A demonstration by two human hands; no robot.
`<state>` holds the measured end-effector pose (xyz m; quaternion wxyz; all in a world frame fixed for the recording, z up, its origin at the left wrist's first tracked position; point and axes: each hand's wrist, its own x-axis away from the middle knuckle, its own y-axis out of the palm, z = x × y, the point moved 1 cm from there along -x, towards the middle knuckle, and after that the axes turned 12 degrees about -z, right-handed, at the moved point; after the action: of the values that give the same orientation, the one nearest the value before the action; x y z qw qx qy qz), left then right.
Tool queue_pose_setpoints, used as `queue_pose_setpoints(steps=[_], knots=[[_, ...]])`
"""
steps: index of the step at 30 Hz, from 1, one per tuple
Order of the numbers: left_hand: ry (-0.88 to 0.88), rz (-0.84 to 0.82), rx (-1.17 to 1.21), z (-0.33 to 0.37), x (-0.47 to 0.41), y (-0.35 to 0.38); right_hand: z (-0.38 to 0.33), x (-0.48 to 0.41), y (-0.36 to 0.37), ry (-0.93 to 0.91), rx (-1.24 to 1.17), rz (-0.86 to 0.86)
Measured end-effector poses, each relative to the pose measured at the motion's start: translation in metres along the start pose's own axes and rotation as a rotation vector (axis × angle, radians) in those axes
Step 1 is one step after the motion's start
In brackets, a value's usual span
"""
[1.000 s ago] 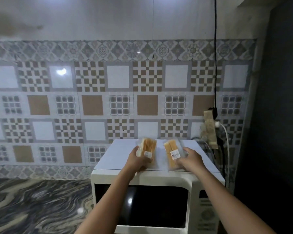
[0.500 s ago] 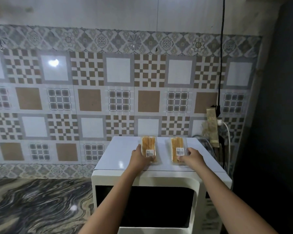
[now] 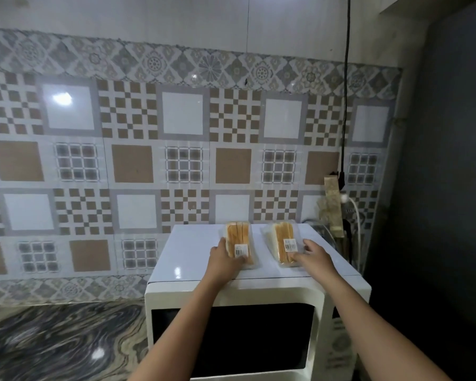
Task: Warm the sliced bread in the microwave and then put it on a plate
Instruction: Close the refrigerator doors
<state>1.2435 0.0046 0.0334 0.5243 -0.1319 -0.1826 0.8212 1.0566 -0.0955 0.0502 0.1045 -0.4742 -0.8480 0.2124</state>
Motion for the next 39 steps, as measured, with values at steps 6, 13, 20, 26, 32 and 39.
queue_pose_setpoints(steps=[6, 13, 20, 26, 32, 39], knots=[[0.005, 0.063, 0.039, 0.008, 0.034, 0.003, 0.001, 0.038, -0.005, 0.052, 0.008, 0.017], [-0.042, 0.114, -0.017, 0.041, 0.098, 0.008, -0.012, 0.119, -0.04, 0.043, -0.006, 0.094], [0.094, 0.022, -0.05, 0.092, 0.201, 0.068, 0.001, 0.252, -0.093, 0.024, 0.003, 0.164], [0.248, -0.134, -0.026, 0.133, 0.31, 0.154, 0.029, 0.398, -0.145, 0.05, 0.044, 0.297], [0.442, -0.267, 0.077, 0.19, 0.412, 0.25, 0.053, 0.54, -0.211, 0.085, 0.044, 0.507], [0.709, -0.505, 0.206, 0.275, 0.524, 0.376, 0.079, 0.7, -0.299, 0.154, 0.12, 0.814]])
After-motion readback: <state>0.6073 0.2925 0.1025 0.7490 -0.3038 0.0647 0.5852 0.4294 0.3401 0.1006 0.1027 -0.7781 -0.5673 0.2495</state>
